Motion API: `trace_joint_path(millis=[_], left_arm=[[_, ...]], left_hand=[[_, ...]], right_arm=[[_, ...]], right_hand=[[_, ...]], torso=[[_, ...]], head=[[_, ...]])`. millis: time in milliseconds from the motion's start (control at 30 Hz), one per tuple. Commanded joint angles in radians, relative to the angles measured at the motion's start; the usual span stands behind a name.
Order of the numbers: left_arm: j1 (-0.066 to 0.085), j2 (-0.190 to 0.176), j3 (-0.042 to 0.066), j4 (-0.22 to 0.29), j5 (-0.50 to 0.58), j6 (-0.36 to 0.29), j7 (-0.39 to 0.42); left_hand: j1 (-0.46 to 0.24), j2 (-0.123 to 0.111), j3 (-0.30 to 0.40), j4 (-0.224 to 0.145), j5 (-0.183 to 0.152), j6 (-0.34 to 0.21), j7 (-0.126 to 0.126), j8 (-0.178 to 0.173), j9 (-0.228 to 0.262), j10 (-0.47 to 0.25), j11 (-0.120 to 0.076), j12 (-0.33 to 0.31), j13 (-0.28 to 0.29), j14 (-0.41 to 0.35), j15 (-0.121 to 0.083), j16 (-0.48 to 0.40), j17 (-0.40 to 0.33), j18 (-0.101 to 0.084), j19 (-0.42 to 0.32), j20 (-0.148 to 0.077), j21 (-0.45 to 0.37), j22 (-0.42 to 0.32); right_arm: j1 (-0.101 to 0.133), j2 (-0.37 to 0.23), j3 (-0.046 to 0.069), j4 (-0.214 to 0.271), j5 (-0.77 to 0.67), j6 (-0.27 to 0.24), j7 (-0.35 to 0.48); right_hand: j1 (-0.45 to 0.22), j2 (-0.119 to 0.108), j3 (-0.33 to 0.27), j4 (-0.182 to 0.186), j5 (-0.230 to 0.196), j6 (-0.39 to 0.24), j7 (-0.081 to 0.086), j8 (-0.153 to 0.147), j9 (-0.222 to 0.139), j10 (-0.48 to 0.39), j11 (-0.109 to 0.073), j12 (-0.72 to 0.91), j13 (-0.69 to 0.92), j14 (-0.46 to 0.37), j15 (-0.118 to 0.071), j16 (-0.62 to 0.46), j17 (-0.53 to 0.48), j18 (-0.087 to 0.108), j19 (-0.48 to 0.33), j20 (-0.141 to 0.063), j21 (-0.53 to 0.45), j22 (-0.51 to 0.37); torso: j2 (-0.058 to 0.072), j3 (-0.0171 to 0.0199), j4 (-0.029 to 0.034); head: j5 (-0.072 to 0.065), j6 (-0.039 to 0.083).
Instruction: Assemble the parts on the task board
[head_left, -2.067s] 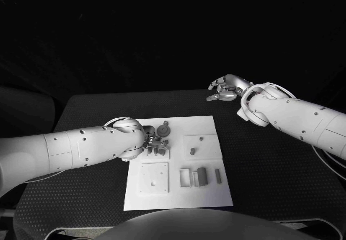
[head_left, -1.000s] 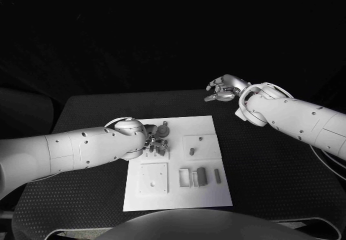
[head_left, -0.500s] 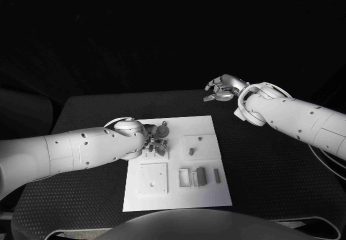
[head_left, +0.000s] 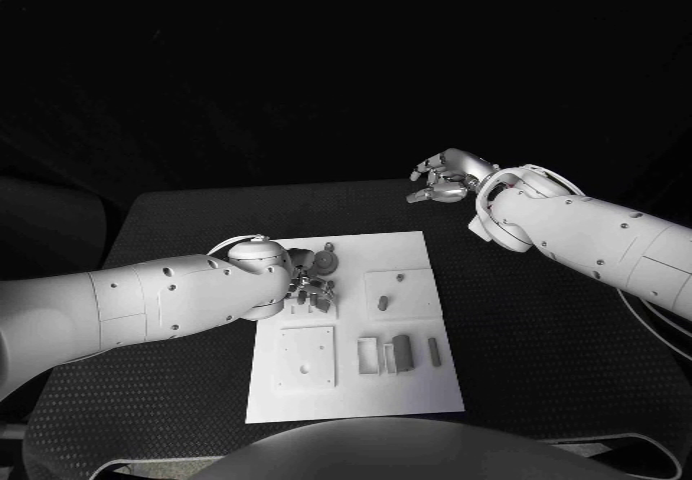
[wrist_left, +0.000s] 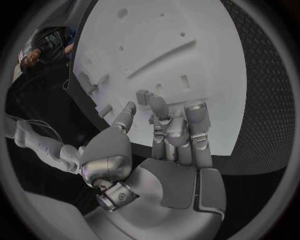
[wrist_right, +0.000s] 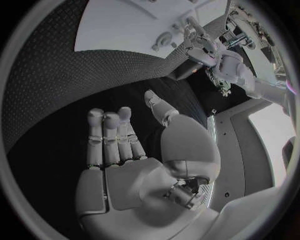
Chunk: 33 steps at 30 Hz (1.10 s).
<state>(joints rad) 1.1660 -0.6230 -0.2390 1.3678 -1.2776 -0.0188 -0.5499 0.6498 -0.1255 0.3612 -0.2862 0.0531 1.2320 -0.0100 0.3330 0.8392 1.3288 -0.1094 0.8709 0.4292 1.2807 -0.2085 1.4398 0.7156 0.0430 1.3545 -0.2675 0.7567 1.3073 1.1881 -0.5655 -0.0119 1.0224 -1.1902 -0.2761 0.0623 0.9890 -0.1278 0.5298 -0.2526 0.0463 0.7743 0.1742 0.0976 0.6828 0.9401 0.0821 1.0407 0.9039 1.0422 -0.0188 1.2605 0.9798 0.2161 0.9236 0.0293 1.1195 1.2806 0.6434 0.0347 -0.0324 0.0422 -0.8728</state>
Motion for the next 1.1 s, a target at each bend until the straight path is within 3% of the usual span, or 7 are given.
trace_joint_path(millis=[33,267,1100], left_arm=[[0.000,0.002,0.000,0.002,-0.025,0.010,0.010],[-0.001,0.007,0.000,-0.001,-0.067,0.010,0.008],[-0.005,0.023,0.000,0.000,-0.117,0.049,-0.019]], left_hand=[[0.022,-0.006,0.002,-0.004,-0.004,0.003,0.005,0.002,0.002,0.006,0.001,-0.001,0.002,0.000,-0.006,0.001,0.002,0.039,0.006,0.005,-0.004,0.012],[0.040,-0.030,0.006,0.000,-0.004,0.003,0.005,0.002,0.003,0.006,0.001,-0.001,0.001,0.000,-0.005,0.000,0.002,0.038,0.007,0.006,-0.005,0.012],[0.045,-0.038,0.013,0.002,-0.005,0.007,0.003,0.005,0.006,0.010,0.000,0.003,0.004,0.003,-0.007,0.006,0.006,0.039,0.014,0.005,-0.003,0.012]], right_arm=[[0.000,0.001,0.000,0.002,-0.007,0.007,0.005],[0.000,0.002,0.000,0.001,-0.007,0.008,0.005],[0.000,0.003,0.001,0.003,-0.006,0.017,0.006]], right_hand=[[-0.002,0.009,-0.007,0.001,0.002,-0.012,0.021,0.004,-0.001,-0.003,-0.001,0.004,-0.002,0.000,-0.008,0.001,-0.001,0.046,0.000,-0.005,-0.006,-0.001],[-0.002,0.009,-0.007,0.001,0.002,-0.012,0.021,0.004,-0.001,-0.004,-0.001,0.004,-0.002,0.000,-0.008,0.001,-0.002,0.046,0.000,-0.005,-0.006,-0.001],[-0.004,0.009,-0.008,0.002,0.002,-0.012,0.021,0.005,-0.002,-0.004,-0.001,0.005,-0.003,0.000,-0.008,0.002,-0.002,0.046,0.001,-0.005,-0.006,-0.001]], torso=[[0.000,0.0000,-0.0009],[0.000,0.0000,0.0001],[0.000,-0.0003,0.0003]], head=[[-0.002,0.000],[-0.002,0.000],[-0.001,0.000]])
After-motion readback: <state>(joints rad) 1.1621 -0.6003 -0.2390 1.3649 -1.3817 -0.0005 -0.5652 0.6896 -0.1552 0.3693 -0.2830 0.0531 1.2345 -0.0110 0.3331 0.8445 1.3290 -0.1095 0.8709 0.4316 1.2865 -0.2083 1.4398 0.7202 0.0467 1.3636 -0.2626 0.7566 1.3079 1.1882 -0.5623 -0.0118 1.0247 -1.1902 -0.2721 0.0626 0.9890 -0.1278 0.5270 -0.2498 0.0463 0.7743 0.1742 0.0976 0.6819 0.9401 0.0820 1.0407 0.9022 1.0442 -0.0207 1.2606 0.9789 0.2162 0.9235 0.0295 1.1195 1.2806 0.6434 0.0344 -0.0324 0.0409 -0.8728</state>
